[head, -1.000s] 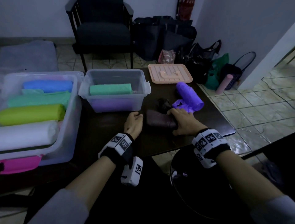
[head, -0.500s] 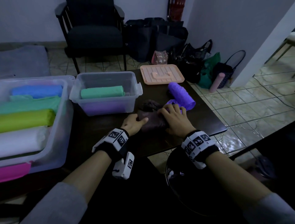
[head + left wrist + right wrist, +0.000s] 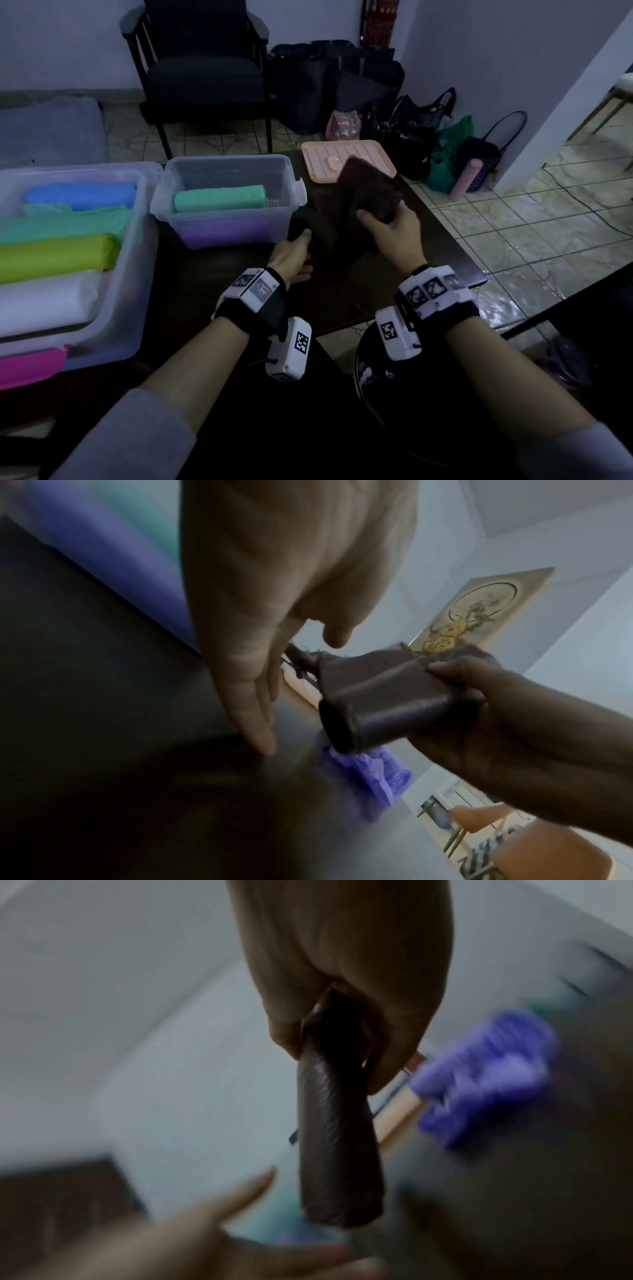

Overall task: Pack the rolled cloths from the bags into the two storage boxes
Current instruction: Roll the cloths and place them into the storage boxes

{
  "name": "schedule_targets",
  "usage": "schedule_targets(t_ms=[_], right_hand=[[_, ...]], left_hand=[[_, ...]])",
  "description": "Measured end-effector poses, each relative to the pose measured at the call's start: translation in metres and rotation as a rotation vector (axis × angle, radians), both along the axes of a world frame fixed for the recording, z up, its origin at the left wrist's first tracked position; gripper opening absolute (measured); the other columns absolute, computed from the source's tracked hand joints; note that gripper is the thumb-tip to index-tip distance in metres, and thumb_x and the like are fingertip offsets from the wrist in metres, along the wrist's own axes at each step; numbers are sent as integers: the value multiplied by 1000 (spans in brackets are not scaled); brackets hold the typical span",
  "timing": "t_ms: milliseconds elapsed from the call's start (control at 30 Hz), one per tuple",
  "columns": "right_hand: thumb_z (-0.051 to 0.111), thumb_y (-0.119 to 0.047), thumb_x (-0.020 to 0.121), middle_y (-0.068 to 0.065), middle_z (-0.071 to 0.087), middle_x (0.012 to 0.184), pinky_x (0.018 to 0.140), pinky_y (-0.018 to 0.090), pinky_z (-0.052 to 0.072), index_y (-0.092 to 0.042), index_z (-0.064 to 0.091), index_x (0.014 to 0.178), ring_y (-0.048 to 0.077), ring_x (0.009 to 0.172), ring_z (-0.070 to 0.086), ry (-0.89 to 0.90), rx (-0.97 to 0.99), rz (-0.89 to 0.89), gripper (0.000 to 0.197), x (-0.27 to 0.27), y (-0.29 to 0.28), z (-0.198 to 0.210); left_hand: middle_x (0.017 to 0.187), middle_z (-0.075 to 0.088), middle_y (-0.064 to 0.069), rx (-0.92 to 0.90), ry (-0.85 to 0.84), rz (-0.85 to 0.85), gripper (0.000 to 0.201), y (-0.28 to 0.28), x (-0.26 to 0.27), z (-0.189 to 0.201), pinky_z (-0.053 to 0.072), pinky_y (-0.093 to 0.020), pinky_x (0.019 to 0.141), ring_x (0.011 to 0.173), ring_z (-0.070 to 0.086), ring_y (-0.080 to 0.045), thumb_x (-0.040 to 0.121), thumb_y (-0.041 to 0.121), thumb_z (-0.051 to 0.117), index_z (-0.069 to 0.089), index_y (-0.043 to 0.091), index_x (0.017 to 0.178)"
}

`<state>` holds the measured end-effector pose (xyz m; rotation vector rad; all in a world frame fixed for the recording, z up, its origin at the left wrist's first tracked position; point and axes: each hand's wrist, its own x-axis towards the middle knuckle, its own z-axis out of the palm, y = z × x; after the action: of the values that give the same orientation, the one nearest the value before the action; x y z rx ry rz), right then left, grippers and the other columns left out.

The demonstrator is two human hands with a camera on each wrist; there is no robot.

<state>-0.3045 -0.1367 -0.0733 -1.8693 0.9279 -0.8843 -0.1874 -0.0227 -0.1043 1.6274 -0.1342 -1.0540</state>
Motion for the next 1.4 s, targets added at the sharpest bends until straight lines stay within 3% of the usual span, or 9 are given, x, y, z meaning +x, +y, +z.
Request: schedule_targets(t_ms=[133, 200, 333, 467, 633, 800, 933, 1100, 1400], right_hand=[[65, -16, 86, 6, 65, 95, 60, 30, 59, -10, 57, 108, 21, 87, 65, -248, 846, -6, 24, -5, -4, -6], [64, -19, 86, 6, 64, 93, 59, 32, 59, -12, 53, 116, 20, 79, 64, -136, 968, 11, 32, -8, -2, -18], [83, -48, 59, 13, 52, 125, 93, 40, 47, -6, 43, 131, 30, 112, 53, 386, 522, -115, 92, -16, -7, -43], [62, -24, 74, 13, 44, 129, 98, 36, 31, -11, 48, 127, 33, 122, 37, 682, -383, 243, 56, -24, 3, -36], [67, -35, 67, 4, 43, 124, 94, 35, 30, -21, 45, 129, 25, 117, 38, 999, -690, 578, 67, -21, 11, -29], [71, -26, 65, 5, 51, 108, 82, 36, 41, -19, 41, 103, 27, 105, 50, 957, -495, 736, 49, -21, 14, -30], [72, -36, 69, 4, 50, 117, 89, 35, 42, -19, 44, 120, 24, 112, 48, 974, -452, 746, 61, -25, 17, -39], [68, -48, 73, 2, 48, 125, 97, 36, 38, -23, 44, 132, 24, 119, 43, 1013, -467, 729, 68, -24, 21, -42], [73, -41, 69, 0, 50, 126, 97, 35, 42, -26, 48, 131, 24, 118, 45, 1017, -405, 759, 68, -18, 16, -39]], left_hand=[[114, 59, -17, -100, 166, -13, 52, -5, -11, 2, 53, -39, 74, 84, 62, -28, 92, 47, 51, 48, 7, 125], [109, 63, -15, -148, 118, -5, 38, -7, -13, -1, 53, -39, 78, 82, 63, -24, 91, 33, 59, 58, 3, 113], [102, 69, -14, 60, -280, -158, 42, -6, -12, -18, 52, -43, 90, 94, 65, -30, 77, 40, 71, 67, 5, 100], [100, 70, -12, 87, -345, -219, 37, -6, -10, -27, 50, -42, 93, 96, 66, -29, 74, 38, 73, 69, 11, 100], [107, 68, -9, -60, -180, -58, 30, -20, -2, -10, 50, -35, 92, 97, 64, -23, 79, 24, 72, 63, 14, 106], [84, 61, -5, -193, -51, 71, 15, -43, 3, 14, 52, -24, 64, 73, 59, -16, 83, 8, 68, 55, 15, 82], [65, 64, 4, -249, -37, 60, 12, -56, 7, 29, 45, -10, 39, 41, 58, 1, 85, 6, 64, 60, 16, 92], [75, 67, -3, -230, -222, 67, 16, -69, 10, 29, 53, -36, 91, 84, 65, -22, 81, 10, 70, 68, 8, 97], [110, 65, -8, -278, -290, 129, 39, -77, 26, 71, 53, -33, 89, 95, 64, -20, 83, 14, 69, 59, 3, 119]])
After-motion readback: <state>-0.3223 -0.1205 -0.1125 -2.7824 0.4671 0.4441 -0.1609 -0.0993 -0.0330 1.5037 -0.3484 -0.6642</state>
